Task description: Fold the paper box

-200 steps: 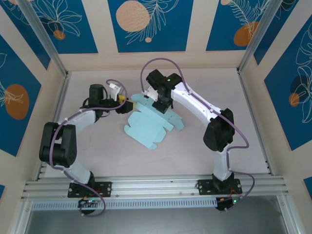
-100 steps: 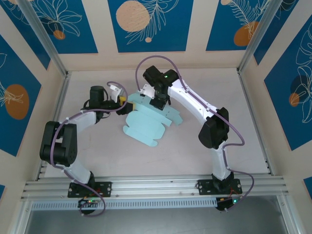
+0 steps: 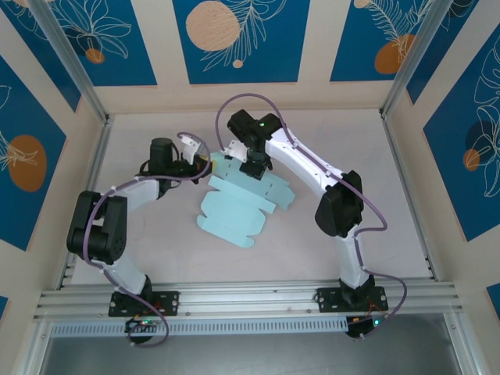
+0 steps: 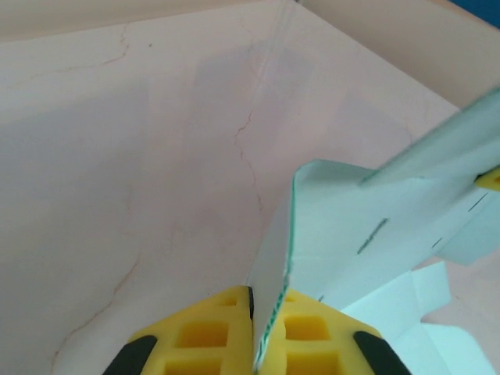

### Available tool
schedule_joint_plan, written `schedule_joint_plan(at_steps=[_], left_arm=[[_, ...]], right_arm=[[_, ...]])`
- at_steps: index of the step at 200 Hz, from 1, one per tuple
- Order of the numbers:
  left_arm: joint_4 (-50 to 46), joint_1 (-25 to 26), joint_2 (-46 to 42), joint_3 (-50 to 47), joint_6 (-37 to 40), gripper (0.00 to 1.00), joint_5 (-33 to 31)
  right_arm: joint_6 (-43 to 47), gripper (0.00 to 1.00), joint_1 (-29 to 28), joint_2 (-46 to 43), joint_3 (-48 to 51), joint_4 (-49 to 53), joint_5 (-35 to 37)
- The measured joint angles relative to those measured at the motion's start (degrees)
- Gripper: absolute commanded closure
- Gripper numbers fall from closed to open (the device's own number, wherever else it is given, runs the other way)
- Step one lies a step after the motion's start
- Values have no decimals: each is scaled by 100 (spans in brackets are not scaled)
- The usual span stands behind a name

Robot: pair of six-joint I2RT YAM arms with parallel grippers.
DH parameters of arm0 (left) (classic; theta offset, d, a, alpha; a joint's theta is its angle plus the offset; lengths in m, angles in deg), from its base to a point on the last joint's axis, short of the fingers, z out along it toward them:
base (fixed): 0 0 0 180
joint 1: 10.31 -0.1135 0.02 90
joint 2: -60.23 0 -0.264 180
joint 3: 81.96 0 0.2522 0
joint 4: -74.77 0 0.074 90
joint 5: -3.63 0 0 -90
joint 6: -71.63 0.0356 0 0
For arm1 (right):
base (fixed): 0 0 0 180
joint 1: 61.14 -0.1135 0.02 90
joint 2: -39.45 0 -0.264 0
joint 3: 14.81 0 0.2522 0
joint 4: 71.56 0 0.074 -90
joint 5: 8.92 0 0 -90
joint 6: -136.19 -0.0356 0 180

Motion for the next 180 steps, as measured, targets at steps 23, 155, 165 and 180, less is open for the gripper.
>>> schedule_joint_plan(at_steps=[23,155,165,180], left_arm=[[389,70,0,-407,-96,100,-210],[2712,507,-334,-1596,289,100,-1333],[2778,527,-334,-1617,289,100,-1414],[2811,549,-334,-1628,284,100,-1517]], right_arm=[[-203,61,57,42,0,-55,-11],[-3272,16,2402,-1934,531,-1405,-2682],[-3480,16,2441,-1585,466,-1412,-2715],[-3707,15,2396,-955,439,-1366,-2717]])
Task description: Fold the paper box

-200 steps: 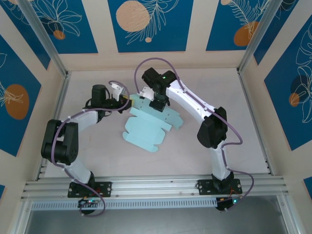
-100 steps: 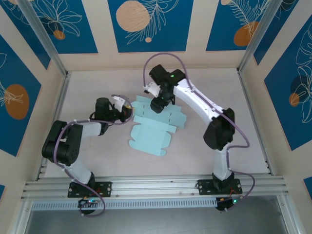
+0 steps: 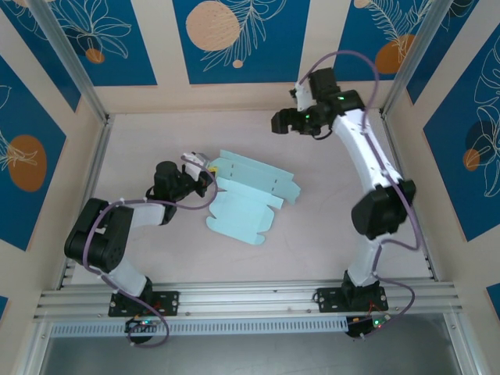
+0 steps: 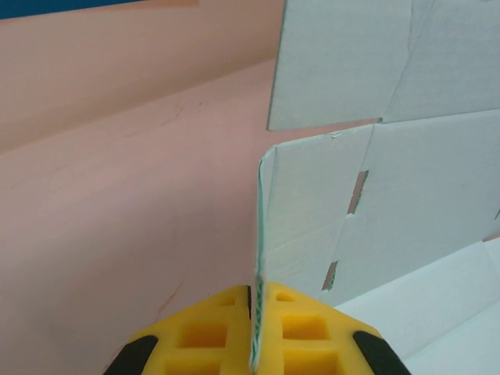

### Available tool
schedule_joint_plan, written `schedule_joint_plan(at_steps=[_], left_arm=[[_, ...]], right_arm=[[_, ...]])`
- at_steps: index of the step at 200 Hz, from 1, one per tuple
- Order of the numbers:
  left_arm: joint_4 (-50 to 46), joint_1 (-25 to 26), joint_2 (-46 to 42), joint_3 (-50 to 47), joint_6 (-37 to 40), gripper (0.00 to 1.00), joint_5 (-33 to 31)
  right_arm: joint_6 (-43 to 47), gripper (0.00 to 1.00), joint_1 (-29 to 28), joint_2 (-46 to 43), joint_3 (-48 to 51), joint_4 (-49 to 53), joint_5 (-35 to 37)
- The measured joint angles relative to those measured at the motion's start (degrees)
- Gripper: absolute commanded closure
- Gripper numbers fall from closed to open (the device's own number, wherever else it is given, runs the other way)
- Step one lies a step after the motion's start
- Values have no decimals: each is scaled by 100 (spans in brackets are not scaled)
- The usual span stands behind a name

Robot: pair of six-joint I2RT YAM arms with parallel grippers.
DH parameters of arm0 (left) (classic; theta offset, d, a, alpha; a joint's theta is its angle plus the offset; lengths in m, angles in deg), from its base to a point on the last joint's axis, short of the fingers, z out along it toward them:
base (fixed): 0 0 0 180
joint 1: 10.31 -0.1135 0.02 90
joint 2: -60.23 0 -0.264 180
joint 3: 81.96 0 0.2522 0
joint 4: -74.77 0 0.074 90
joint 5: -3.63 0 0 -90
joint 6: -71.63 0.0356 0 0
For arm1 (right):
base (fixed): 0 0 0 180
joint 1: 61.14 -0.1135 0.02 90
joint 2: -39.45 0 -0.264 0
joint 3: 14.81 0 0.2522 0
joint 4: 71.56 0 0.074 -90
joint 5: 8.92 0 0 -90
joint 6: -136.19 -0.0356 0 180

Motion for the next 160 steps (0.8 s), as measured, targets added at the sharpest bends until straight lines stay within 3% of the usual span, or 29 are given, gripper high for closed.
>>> schedule_joint_plan(at_steps=[41,160], left_arm=[[44,52,0,-13,-72,100,-352],[271,138,315,-28,-439,100,-1384]], right_arm=[[-262,15,-398,1071,-2,317,138],[-566,14,-1121,557,442,157,785]])
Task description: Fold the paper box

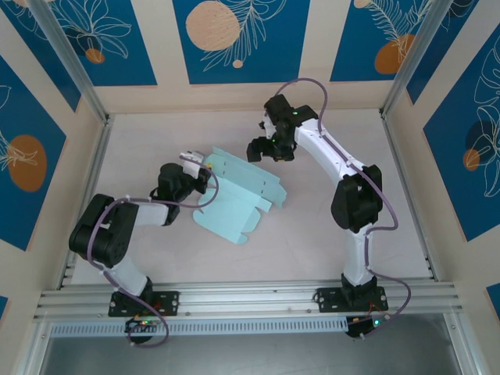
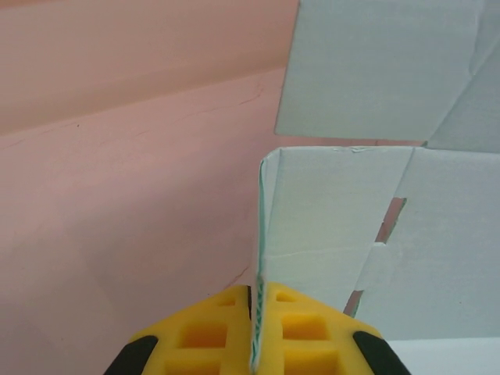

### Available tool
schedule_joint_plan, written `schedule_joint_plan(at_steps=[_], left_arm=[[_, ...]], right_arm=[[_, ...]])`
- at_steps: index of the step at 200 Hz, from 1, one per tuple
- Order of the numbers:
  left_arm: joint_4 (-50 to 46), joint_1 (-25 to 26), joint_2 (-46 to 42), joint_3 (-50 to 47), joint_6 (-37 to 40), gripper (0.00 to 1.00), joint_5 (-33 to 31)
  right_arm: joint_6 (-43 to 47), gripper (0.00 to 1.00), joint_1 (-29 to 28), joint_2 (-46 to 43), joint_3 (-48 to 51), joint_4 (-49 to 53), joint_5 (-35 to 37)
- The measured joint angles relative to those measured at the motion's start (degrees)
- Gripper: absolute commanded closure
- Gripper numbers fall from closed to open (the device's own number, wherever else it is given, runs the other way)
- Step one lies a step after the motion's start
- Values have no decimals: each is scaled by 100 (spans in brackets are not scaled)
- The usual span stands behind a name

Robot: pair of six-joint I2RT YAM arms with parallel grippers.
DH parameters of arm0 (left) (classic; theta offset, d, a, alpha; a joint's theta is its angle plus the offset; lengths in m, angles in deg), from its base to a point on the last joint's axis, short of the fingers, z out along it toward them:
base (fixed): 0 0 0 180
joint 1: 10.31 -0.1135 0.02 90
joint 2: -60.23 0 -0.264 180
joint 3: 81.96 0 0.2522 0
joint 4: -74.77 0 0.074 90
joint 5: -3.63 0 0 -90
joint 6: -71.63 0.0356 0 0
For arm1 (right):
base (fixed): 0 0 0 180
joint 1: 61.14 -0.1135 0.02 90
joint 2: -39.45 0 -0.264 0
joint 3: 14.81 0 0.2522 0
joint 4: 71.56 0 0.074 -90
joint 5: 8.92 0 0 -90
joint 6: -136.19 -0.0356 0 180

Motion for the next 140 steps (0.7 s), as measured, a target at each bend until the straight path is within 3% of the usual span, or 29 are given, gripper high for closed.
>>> schedule_joint_plan(at_steps=[140], left_arm=[[48,179,203,-2,-262,100,-592]], right_arm=[[-356,14,-332,-105,240,-424,-59]])
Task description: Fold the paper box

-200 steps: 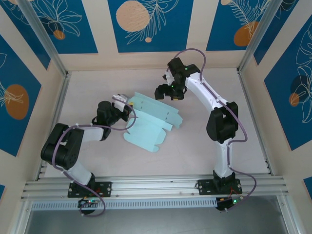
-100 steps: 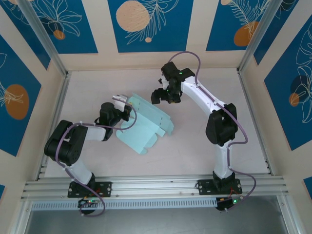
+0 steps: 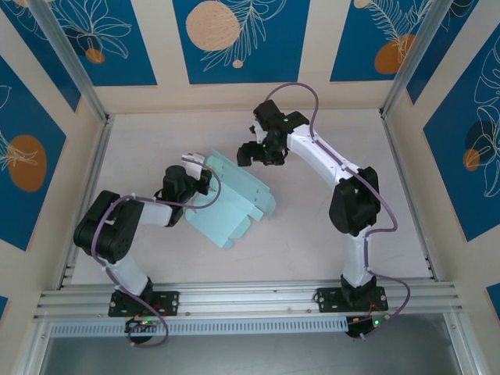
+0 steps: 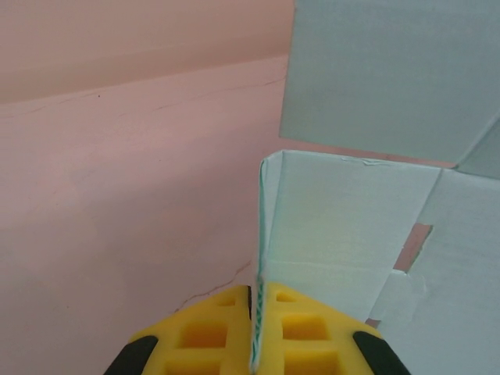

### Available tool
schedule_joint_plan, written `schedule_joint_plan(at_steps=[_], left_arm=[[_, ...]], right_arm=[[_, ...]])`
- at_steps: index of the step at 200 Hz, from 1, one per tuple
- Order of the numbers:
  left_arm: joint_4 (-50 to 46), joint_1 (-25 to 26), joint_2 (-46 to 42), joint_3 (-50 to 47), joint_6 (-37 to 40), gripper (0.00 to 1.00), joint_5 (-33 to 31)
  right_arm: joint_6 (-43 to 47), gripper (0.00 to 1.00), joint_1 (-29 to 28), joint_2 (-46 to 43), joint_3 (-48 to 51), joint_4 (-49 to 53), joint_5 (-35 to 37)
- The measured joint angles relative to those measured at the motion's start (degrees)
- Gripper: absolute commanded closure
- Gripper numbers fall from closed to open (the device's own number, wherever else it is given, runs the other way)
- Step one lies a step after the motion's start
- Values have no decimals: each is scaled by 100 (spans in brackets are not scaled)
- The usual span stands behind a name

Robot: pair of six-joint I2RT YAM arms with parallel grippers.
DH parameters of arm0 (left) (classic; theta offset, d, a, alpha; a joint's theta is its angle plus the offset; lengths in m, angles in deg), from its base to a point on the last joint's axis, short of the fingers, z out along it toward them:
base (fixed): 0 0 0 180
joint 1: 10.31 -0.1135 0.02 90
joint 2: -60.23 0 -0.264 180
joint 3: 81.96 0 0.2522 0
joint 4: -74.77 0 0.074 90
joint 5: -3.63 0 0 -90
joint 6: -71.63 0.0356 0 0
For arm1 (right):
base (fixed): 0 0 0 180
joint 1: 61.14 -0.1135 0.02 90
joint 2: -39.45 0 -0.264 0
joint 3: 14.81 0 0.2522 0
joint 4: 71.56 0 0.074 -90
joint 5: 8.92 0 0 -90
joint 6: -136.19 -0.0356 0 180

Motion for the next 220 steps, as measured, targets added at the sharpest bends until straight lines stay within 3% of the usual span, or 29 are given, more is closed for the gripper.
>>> schedule_joint_plan(at_steps=[58,139,220], left_arm=[[-216,48,2,66,-188,100,-284],[-310,341,0,-299,-1147,100,-852],[866,1316,2,-643,-1484,100,-2557]], right_arm=[[-160,14,-138,0,380,-341,-142],[-411,14,-330,-164,1246,-927,37],[-393,14,-197,-708,1506,-824,999]])
